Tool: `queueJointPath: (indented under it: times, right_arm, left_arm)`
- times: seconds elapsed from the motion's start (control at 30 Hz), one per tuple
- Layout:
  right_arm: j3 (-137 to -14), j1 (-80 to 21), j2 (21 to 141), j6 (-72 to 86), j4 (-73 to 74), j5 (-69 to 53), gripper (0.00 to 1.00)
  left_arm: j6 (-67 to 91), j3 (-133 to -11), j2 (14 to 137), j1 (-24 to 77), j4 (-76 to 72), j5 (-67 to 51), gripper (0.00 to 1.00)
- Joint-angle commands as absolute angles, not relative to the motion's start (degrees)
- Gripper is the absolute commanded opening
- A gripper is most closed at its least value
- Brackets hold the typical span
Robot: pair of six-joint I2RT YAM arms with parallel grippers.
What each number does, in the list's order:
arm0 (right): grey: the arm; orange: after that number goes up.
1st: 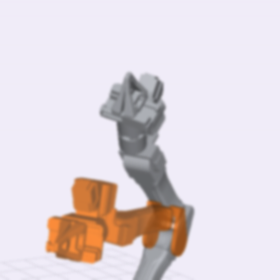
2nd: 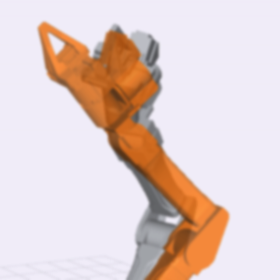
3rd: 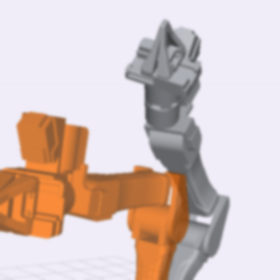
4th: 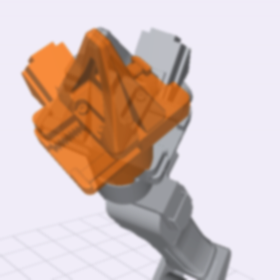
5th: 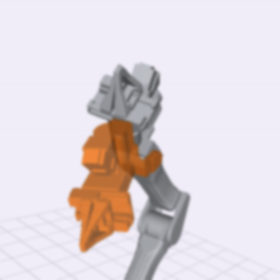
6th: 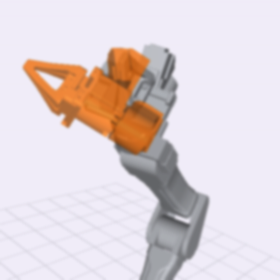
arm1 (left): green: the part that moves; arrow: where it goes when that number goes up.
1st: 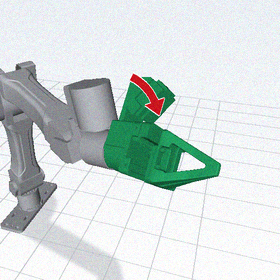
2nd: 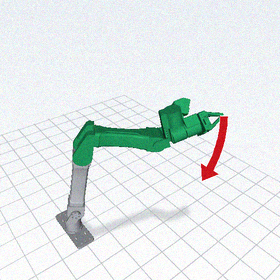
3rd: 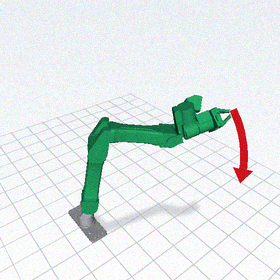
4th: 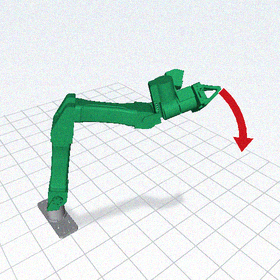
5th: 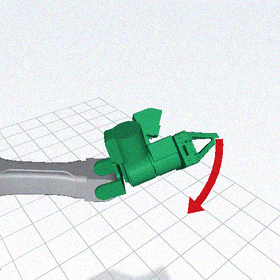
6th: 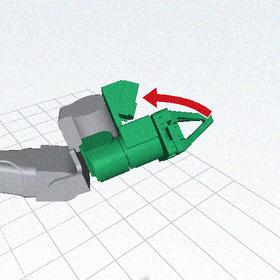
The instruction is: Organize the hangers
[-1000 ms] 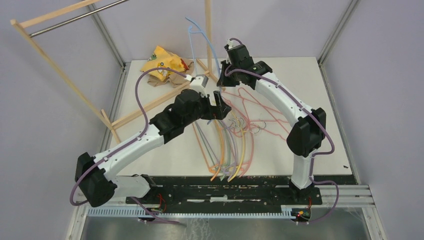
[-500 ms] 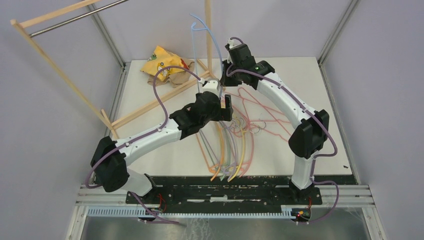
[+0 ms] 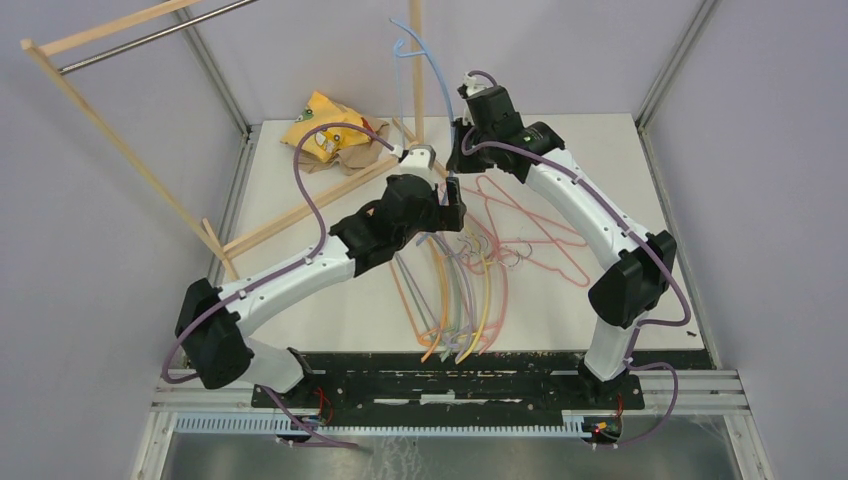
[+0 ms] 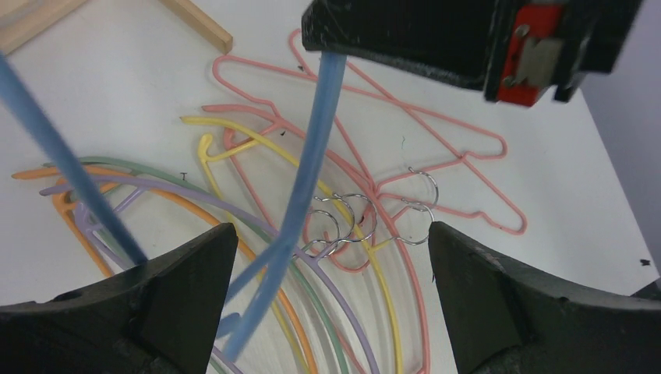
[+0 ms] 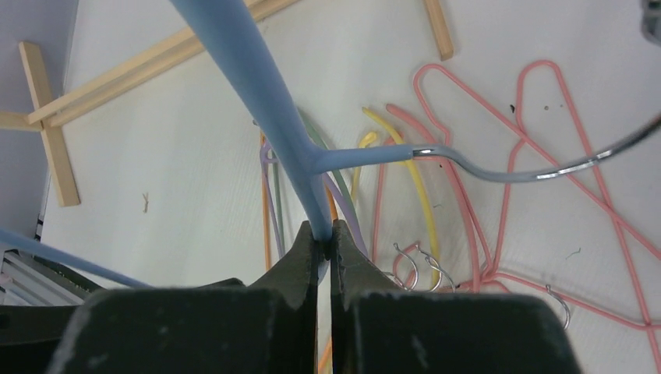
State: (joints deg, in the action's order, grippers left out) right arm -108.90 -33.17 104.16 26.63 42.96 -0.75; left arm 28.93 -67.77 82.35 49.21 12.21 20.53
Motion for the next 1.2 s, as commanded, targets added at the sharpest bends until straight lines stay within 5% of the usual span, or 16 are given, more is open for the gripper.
queueJointPath:
  times: [0.0,0.23,0.9,1.07,1.17]
  right_arm:
    - [-109.25,-33.57,101.85,25.27,43.3,1.78,0.01]
    - [-108.34,-33.52,101.72,25.81,42.1,1.9,0.01]
    - [-117.07,-34.46,102.39,26.4,48.28,-0.88,0.01]
    - [-118.42,-34.45,102.06,26.26,50.04,-1.76,0.01]
    - [-118.93,-34.47,101.72,26.79,50.7,-2.47,0.01]
  left_arm:
    - [30.37,-68.92,76.22,48.68,9.84,19.74,0.99]
    - [31.95,-67.0,73.79,48.61,9.24,20.98,0.99]
    - [26.54,-72.51,92.15,50.76,12.83,28.65,0.91]
    - [24.25,-70.54,92.31,50.66,13.69,31.17,0.67]
    - [23.63,-69.72,92.93,50.69,14.52,32.63,0.35]
